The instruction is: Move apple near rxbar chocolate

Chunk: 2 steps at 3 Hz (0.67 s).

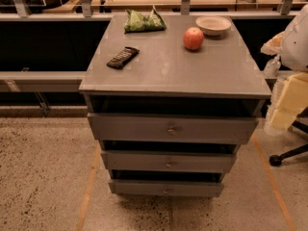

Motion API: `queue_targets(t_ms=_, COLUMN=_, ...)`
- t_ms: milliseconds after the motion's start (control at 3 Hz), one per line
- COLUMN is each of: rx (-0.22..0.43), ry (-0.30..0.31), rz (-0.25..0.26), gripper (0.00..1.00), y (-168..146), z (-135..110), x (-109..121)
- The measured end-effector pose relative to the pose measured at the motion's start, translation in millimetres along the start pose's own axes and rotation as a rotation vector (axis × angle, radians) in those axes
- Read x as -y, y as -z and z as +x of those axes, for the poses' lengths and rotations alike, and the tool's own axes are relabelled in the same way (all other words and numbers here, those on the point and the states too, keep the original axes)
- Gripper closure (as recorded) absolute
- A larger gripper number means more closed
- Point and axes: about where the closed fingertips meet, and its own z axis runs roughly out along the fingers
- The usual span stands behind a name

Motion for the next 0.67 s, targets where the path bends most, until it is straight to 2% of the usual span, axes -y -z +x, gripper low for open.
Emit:
queue_targets(t_ms=333, rx=0.005, ry=-0.003, rz=0.001, gripper=0.0, y=-1, z=0, x=1)
queue_targets(t_ms=667, rx=0.071, ry=-0.048, rz=0.017, gripper=0.0, y=-10, z=-5, x=14)
